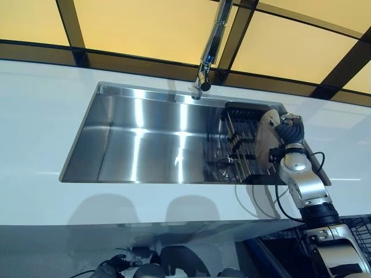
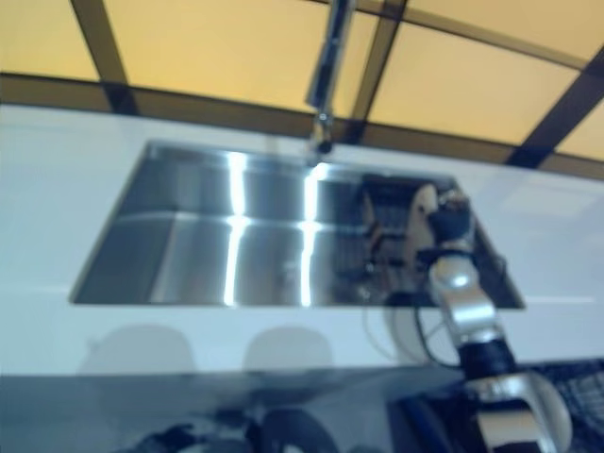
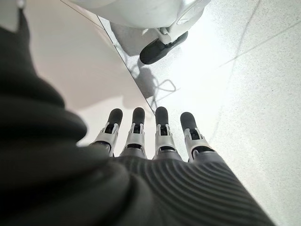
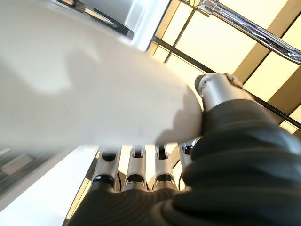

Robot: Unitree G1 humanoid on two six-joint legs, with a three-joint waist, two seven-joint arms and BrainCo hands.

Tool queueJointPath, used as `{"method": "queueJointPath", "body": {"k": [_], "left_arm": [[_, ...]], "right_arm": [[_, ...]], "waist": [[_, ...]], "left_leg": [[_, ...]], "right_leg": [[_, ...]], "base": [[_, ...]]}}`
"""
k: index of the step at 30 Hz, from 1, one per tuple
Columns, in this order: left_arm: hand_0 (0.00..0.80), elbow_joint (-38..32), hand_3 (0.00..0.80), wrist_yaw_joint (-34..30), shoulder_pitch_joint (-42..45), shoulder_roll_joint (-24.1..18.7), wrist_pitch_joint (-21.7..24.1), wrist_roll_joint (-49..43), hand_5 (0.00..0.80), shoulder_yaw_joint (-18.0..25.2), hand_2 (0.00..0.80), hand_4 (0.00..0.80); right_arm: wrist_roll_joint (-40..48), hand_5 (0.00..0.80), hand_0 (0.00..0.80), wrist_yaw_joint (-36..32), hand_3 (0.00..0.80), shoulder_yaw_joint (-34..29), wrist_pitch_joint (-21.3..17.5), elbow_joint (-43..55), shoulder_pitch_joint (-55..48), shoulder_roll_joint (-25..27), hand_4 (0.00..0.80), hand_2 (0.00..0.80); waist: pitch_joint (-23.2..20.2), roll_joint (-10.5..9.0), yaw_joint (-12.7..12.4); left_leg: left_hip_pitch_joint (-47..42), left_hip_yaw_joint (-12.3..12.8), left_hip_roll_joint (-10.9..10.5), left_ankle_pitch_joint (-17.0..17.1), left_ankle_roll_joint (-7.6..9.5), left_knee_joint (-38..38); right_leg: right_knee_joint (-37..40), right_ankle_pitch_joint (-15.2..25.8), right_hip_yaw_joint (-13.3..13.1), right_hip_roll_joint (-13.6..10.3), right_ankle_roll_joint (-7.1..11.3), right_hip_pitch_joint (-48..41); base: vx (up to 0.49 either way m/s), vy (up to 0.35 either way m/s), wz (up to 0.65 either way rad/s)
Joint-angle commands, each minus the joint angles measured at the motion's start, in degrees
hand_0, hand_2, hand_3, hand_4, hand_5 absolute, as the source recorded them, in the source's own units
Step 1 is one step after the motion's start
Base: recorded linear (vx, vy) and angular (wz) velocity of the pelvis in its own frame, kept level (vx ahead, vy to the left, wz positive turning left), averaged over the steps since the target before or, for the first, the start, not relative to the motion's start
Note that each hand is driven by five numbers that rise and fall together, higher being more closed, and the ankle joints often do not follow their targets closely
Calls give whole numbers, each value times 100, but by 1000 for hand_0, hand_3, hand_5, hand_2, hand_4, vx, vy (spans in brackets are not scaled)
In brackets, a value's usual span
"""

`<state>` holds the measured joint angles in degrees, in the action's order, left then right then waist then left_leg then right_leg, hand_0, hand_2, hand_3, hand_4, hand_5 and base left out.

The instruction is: Take plates into dishwasher

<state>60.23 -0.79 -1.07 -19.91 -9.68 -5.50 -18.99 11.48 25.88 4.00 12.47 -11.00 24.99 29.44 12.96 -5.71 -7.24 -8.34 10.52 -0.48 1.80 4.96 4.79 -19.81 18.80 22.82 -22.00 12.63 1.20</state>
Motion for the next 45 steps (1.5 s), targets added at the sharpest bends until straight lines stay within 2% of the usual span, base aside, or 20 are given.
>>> {"method": "queueJointPath", "body": {"k": [1, 9, 18, 32, 40, 45], "left_arm": [[0, -41, 0, 8, 77, 180, 49, -142, 0, -42, 0, 0], [0, -46, 0, 19, 128, 130, 53, -182, 0, -13, 0, 0], [0, 9, 0, -9, 192, 23, 93, -224, 0, 72, 0, 0], [0, 75, 0, -81, 226, -103, 225, -80, 0, 92, 0, 0], [0, 155, 0, -2, 166, -53, 313, 20, 0, 29, 0, 0], [0, 160, 0, 6, 144, -77, 290, 64, 0, 38, 0, 0]], "right_arm": [[85, 800, 800, 277, 800, -558, -518, 426, 731, 325, 800, 800], [184, 800, 800, 296, 800, -636, -540, 594, 849, 512, 800, 800], [393, 800, 800, 227, 800, -705, -477, 664, 922, 990, 800, 800], [772, 800, 800, 222, 800, -930, -389, 456, 994, 1906, 800, 800], [896, 800, 800, 196, 800, -1001, -580, 288, 897, 1980, 800, 800], [844, 800, 800, 228, 800, -1070, -567, 318, 850, 2034, 800, 800]], "waist": [[-225, 48, -98], [-267, 5, -93], [-321, -37, -3], [-425, -77, 243], [-431, -68, 308], [-416, -60, 341]], "left_leg": [[-83, -37, -10, -518, 78, 21], [-109, -58, 14, -537, 66, 21], [-119, 23, 56, -528, 35, 21], [-56, 354, 157, -481, -78, 21], [-23, 468, 195, -443, -105, 21], [1, 522, 218, -420, -125, 21]], "right_leg": [[-641, -368, 38, -108, 72, 362], [-624, -423, 41, -61, 76, 329], [-498, -510, -36, 49, 63, 282], [-71, -729, -304, 363, 3, 189], [46, -816, -329, 442, -41, 160], [75, -843, -344, 471, -52, 160]], "base": [[33, -21, 6], [11, -31, 4], [-13, -42, -2], [-40, -38, -16], [-24, -17, -12], [0, 0, 0]]}}
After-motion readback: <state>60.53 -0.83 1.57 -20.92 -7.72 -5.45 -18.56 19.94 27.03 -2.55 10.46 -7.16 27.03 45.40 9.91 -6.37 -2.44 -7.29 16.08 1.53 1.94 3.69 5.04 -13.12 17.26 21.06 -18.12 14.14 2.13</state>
